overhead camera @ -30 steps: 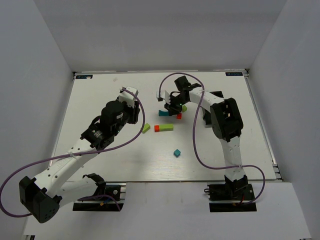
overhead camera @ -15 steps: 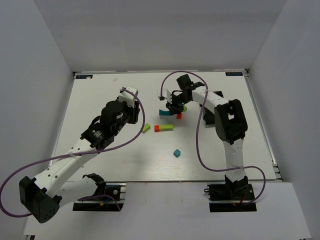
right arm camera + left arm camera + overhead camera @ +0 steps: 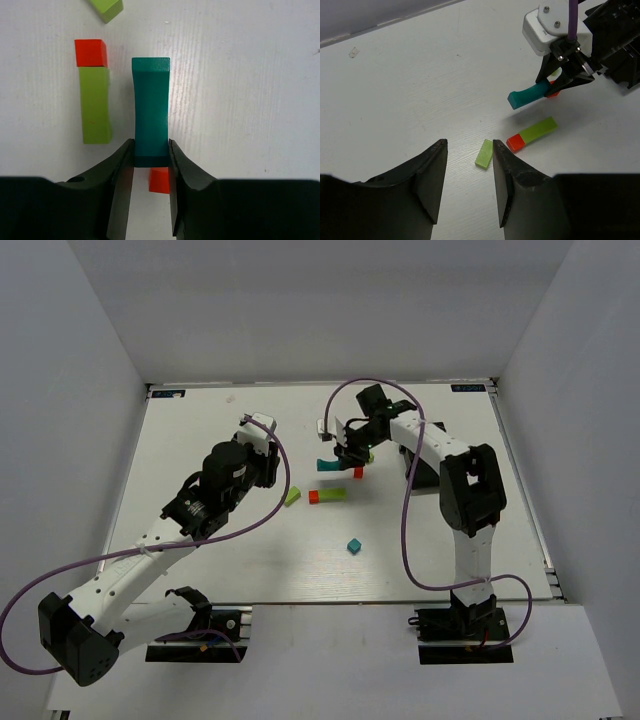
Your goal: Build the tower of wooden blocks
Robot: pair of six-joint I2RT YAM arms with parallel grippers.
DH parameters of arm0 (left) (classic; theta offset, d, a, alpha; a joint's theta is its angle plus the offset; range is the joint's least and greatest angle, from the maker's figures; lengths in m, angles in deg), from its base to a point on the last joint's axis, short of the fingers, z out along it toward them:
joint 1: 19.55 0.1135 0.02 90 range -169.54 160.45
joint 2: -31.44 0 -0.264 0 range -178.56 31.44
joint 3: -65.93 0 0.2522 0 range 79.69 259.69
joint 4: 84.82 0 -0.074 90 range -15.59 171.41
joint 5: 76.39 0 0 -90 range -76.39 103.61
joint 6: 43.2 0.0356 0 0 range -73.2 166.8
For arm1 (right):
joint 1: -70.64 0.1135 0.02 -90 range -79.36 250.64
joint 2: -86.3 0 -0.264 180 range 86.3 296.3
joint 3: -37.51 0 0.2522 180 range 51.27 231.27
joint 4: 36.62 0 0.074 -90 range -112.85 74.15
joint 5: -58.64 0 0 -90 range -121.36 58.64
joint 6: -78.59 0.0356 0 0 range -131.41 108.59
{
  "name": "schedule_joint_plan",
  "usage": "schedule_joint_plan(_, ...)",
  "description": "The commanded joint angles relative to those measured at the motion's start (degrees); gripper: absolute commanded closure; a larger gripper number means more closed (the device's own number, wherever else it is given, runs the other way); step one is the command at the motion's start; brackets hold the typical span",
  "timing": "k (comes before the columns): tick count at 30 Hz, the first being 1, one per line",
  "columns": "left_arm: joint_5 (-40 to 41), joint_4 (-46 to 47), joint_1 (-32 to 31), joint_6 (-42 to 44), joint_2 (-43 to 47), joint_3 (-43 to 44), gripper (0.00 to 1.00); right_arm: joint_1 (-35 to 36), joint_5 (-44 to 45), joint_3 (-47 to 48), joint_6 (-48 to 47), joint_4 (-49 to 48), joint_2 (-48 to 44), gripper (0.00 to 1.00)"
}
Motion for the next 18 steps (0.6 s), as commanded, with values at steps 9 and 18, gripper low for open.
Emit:
schedule_joint_plan(9, 1.38, 0.79, 0.36, 0.35, 0.63, -0.42, 0.48, 4.24, -1.76, -1.65, -1.97, 4.97, -3.52, 1.0)
schedule_joint_plan(18, 1.38, 0.79, 0.36, 0.35, 1.15, -0.42, 0.48, 7.41, 2.73, -4.82, 1.9, 1.1, -4.22, 1.0)
